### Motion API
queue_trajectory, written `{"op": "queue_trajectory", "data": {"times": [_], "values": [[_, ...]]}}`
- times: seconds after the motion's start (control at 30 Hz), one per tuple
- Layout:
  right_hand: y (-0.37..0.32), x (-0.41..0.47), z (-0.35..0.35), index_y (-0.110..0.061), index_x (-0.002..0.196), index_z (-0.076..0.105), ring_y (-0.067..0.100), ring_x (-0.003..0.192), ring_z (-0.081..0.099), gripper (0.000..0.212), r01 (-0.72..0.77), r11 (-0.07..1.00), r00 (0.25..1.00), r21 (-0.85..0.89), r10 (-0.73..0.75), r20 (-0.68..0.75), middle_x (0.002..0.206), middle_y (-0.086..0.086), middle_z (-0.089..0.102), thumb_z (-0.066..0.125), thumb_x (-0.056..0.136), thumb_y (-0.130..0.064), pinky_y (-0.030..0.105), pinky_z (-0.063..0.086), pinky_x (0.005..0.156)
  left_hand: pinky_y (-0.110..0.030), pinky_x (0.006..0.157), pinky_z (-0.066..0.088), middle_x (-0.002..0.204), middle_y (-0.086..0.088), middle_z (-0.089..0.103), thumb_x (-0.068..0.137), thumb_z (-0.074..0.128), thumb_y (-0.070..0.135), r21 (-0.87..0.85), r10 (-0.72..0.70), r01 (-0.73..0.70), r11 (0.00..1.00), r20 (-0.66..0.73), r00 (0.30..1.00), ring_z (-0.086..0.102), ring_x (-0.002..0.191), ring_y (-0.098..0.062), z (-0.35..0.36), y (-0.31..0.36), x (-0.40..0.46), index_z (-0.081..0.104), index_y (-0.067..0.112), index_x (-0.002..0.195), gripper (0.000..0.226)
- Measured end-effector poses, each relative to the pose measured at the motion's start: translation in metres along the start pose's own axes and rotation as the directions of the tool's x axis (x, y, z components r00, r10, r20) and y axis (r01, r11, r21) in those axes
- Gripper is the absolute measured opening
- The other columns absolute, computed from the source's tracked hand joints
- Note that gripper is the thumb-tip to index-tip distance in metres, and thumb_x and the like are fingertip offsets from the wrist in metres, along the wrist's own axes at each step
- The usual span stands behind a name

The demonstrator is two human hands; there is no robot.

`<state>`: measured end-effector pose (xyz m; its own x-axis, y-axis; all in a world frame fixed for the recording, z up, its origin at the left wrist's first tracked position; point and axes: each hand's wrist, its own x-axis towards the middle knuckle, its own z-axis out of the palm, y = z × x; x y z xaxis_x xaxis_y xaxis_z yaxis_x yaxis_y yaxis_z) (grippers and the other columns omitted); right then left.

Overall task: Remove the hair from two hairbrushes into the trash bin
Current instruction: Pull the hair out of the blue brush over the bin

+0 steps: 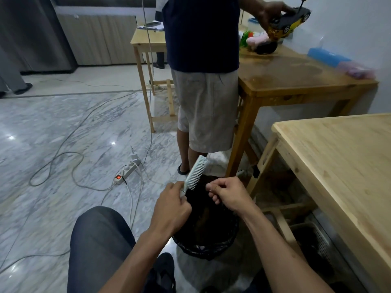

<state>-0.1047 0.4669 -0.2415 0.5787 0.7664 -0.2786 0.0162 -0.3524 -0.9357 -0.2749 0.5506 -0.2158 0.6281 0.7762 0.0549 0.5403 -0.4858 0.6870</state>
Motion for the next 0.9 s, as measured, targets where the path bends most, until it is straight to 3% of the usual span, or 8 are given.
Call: {"op": "queue_trajectory", "data": {"times": [0.17,0.27,0.37,0.5,0.63,0.73,0.8,0.9], "values": [[0.011,-0.005,-0.013,-0.008,0.089,0.077,0.01,0.065,0.065,0.016,-0.038,0.999,0.995,-0.037,0.034,-0.093,0.077,0.008,0.072,0.065,0.1,-0.008,0.017,0.055,0.059,-0.039,0.077,0.046,0.098,-0.006,0.059,0.087,0.052,0.005,0.005,-0.051,0.051,0.999,-0.039,0.998,0.056,0.087,-0.024,-0.009,-0.007,0.006,0.062,0.012,0.122,0.037],[0.007,-0.007,-0.009,-0.014,0.12,0.072,0.016,0.091,0.073,0.027,-0.066,0.995,0.998,-0.076,0.066,0.004,0.113,0.008,0.068,0.06,0.1,-0.001,0.026,0.062,0.069,-0.04,0.08,0.048,0.1,-0.005,0.059,0.087,0.052,0.006,-0.002,-0.034,0.034,0.999,-0.023,0.999,0.057,0.089,-0.023,-0.009,-0.003,0.003,0.063,0.013,0.123,0.039],[-0.01,-0.008,-0.002,-0.023,0.145,0.055,0.022,0.097,0.074,0.044,-0.08,0.996,0.994,-0.031,0.082,0.067,0.13,-0.002,0.055,0.062,0.102,-0.017,0.032,0.063,0.065,-0.037,0.076,0.047,0.097,-0.002,0.06,0.086,0.052,0.008,0.005,-0.01,0.01,1.0,-0.023,1.0,0.057,0.089,-0.021,-0.004,-0.002,0.002,0.064,0.018,0.118,0.035],[-0.031,-0.005,0.005,-0.014,0.121,0.072,0.017,0.082,0.077,0.04,-0.125,0.985,0.991,0.119,0.116,0.073,0.11,0.003,0.077,0.07,0.095,-0.044,0.028,0.061,0.062,-0.032,0.073,0.044,0.098,0.001,0.057,0.087,0.053,0.011,0.041,0.037,-0.036,0.999,-0.03,0.999,0.056,0.084,-0.019,0.002,-0.001,-0.002,0.063,0.021,0.126,0.041],[-0.034,0.0,0.01,-0.003,0.094,0.08,0.012,0.067,0.069,0.018,-0.127,0.973,0.99,0.193,0.137,-0.04,0.085,0.008,0.079,0.077,0.092,-0.02,0.019,0.058,0.059,-0.033,0.064,0.046,0.094,0.001,0.053,0.087,0.054,0.013,0.151,0.105,-0.099,0.984,-0.032,0.994,0.057,0.076,-0.022,0.006,-0.003,-0.007,0.064,0.025,0.13,0.046],[-0.032,0.002,0.011,-0.003,0.081,0.08,0.011,0.061,0.066,0.012,-0.145,0.984,0.982,0.105,0.157,-0.107,0.074,0.008,0.077,0.076,0.091,-0.008,0.02,0.059,0.062,-0.038,0.061,0.05,0.096,0.0,0.054,0.084,0.055,0.015,0.217,0.092,-0.087,0.972,-0.014,0.996,0.06,0.076,-0.028,0.003,-0.007,-0.01,0.066,0.027,0.126,0.045],[-0.028,0.002,0.009,-0.008,0.076,0.081,0.011,0.063,0.067,0.016,-0.161,0.986,0.974,0.037,0.165,-0.155,0.071,0.006,0.078,0.075,0.091,-0.01,0.024,0.06,0.067,-0.037,0.057,0.047,0.094,0.0,0.053,0.082,0.053,0.014,0.232,0.067,-0.062,0.971,-0.013,0.998,0.058,0.074,-0.029,0.0,-0.009,-0.01,0.066,0.024,0.115,0.036],[-0.025,0.002,-0.004,-0.008,0.08,0.079,0.013,0.069,0.068,0.017,-0.166,0.984,0.958,0.061,0.175,-0.227,0.077,0.008,0.078,0.07,0.095,-0.009,0.026,0.061,0.072,-0.036,0.055,0.034,0.082,-0.003,0.047,0.081,0.048,0.009,0.162,-0.041,0.05,0.986,-0.058,0.997,0.049,0.069,-0.03,-0.007,-0.017,-0.005,0.049,0.02,0.082,0.011]]}}
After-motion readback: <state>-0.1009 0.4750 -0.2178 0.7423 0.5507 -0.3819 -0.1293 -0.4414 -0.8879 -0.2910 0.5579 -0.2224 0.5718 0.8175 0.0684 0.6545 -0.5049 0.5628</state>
